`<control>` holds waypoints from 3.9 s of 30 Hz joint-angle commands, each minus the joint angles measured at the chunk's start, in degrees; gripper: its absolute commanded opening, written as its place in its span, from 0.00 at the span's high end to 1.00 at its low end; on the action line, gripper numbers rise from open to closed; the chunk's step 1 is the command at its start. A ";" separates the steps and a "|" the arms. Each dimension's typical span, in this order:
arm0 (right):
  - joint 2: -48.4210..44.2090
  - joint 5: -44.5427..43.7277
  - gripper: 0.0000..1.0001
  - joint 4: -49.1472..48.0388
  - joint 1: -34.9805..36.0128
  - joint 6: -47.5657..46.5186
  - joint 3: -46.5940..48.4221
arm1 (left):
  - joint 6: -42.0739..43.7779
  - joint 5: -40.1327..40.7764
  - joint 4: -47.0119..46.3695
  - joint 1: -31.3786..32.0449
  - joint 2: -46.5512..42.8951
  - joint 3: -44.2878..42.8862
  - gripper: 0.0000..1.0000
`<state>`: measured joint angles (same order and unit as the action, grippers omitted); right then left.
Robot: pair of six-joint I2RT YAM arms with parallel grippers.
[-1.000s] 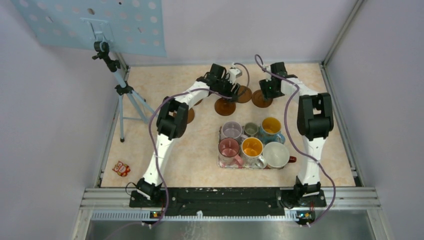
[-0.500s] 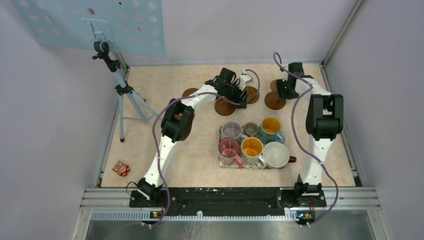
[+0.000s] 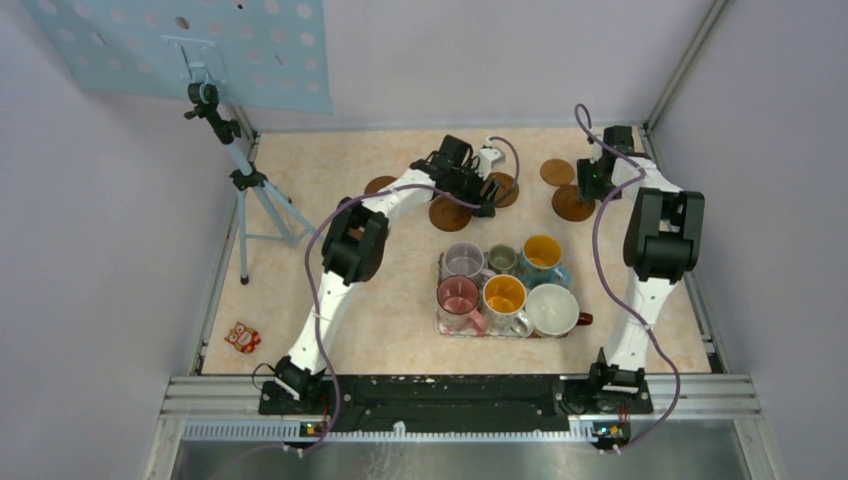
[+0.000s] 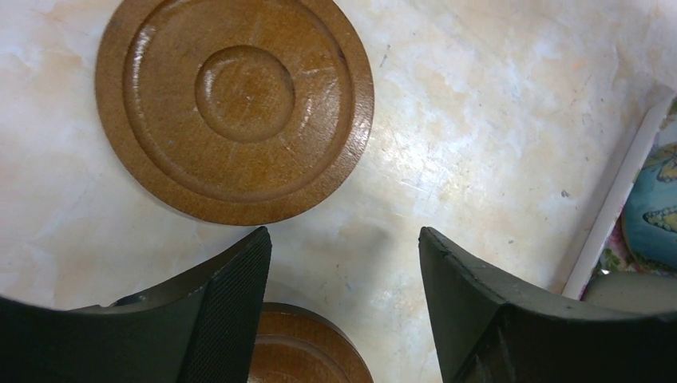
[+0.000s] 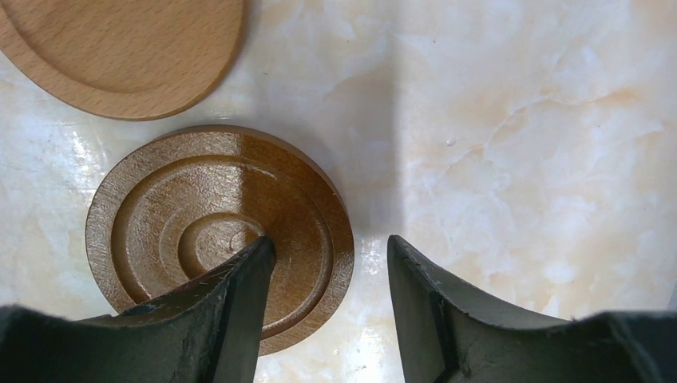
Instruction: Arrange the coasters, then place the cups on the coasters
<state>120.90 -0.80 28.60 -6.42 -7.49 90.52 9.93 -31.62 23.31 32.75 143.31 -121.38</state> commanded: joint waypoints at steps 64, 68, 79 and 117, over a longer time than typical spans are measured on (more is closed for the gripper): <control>4.08 -2.19 0.45 11.27 -12.66 -6.31 4.84 | -9.70 1.63 -14.61 8.59 9.95 -8.78 0.40; 4.14 -2.76 0.45 11.92 -12.74 -6.89 5.49 | -13.43 2.39 -16.89 9.48 10.45 -8.78 0.40; 4.42 -3.99 0.45 14.97 -14.02 -9.65 7.57 | -17.00 2.79 -18.91 10.49 12.66 -10.50 0.40; 0.75 4.73 0.34 16.54 8.13 -12.21 15.71 | -4.31 -3.96 -4.27 -5.88 -15.75 6.78 0.04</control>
<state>121.25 6.72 45.65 0.05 -17.69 105.78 1.91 -32.42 14.04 28.97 131.17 -117.05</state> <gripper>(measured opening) 0.659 0.938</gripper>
